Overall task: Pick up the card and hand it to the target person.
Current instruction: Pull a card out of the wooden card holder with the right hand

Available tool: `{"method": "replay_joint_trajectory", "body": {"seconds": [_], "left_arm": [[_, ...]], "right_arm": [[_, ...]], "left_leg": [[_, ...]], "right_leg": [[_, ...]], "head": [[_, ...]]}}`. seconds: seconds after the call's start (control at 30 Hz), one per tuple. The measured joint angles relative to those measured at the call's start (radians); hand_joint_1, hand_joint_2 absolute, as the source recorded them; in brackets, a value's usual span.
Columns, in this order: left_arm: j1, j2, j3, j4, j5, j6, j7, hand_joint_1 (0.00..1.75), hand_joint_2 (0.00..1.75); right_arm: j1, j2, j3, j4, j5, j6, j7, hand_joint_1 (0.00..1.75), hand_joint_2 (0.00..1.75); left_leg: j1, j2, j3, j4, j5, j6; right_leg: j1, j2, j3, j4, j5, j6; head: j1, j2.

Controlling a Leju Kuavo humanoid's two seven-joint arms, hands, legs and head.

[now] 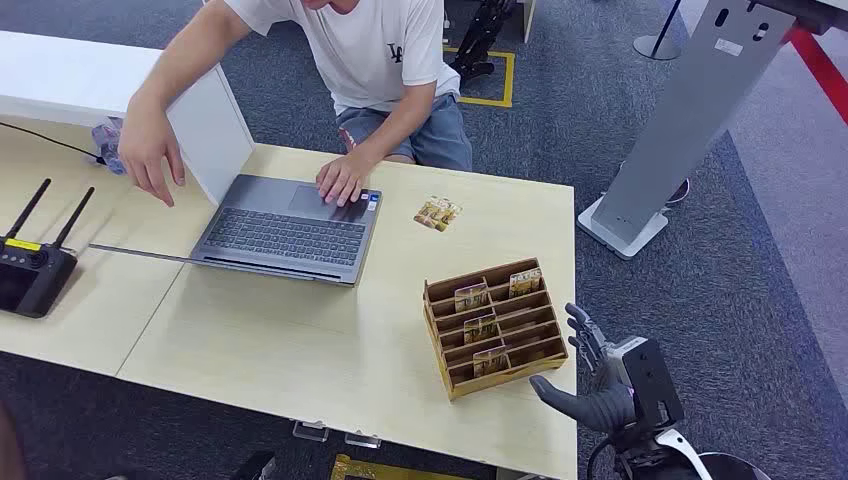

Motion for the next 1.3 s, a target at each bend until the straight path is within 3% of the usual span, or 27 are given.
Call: {"method": "replay_joint_trajectory", "body": {"seconds": [0.63,0.83,1.03,1.13,1.23,1.3], "left_arm": [[0.0,0.0,0.0,0.0,-0.003,0.0,0.0,0.0,0.0],[0.0,0.0,0.0,0.0,0.0,0.0,-0.003,0.0,0.0],[0.0,0.0,0.0,0.0,-0.006,-0.004,-0.019,0.0,0.0],[-0.001,-0.001,0.0,0.0,-0.008,-0.01,-0.023,0.0,0.0],[-0.001,-0.002,0.0,0.0,-0.008,-0.011,-0.023,0.0,0.0],[-0.002,-0.002,0.0,0.0,-0.008,-0.012,-0.023,0.0,0.0]], "right_arm": [[0.002,0.0,0.0,-0.007,0.044,-0.021,0.002,0.0,1.75],[0.002,0.001,-0.004,-0.045,0.325,-0.138,0.021,0.0,1.75],[-0.035,0.002,-0.004,-0.105,0.691,-0.121,0.129,0.0,1.75],[-0.081,0.002,0.003,-0.125,0.825,-0.067,0.182,0.17,1.75],[-0.129,0.004,0.02,-0.134,0.901,-0.023,0.213,0.69,1.75],[-0.169,0.004,0.038,-0.135,0.944,0.01,0.235,0.93,1.75]], "left_leg": [[0.0,0.0,0.0,0.0,0.0,0.0],[0.0,0.0,0.0,0.0,0.0,0.0],[0.0,0.0,0.0,0.0,0.0,0.0],[0.0,0.0,0.0,0.0,0.0,0.0],[0.0,0.0,0.0,0.0,0.0,0.0],[0.0,0.0,0.0,0.0,0.0,0.0]], "right_leg": [[0.0,0.0,0.0,0.0,0.0,0.0],[0.0,0.0,0.0,0.0,0.0,0.0],[0.0,0.0,0.0,0.0,0.0,0.0],[0.0,0.0,0.0,0.0,0.0,0.0],[0.0,0.0,0.0,0.0,0.0,0.0],[0.0,0.0,0.0,0.0,0.0,0.0]], "head": [[0.0,0.0],[0.0,0.0],[0.0,0.0],[0.0,0.0],[0.0,0.0],[0.0,0.0]]}}
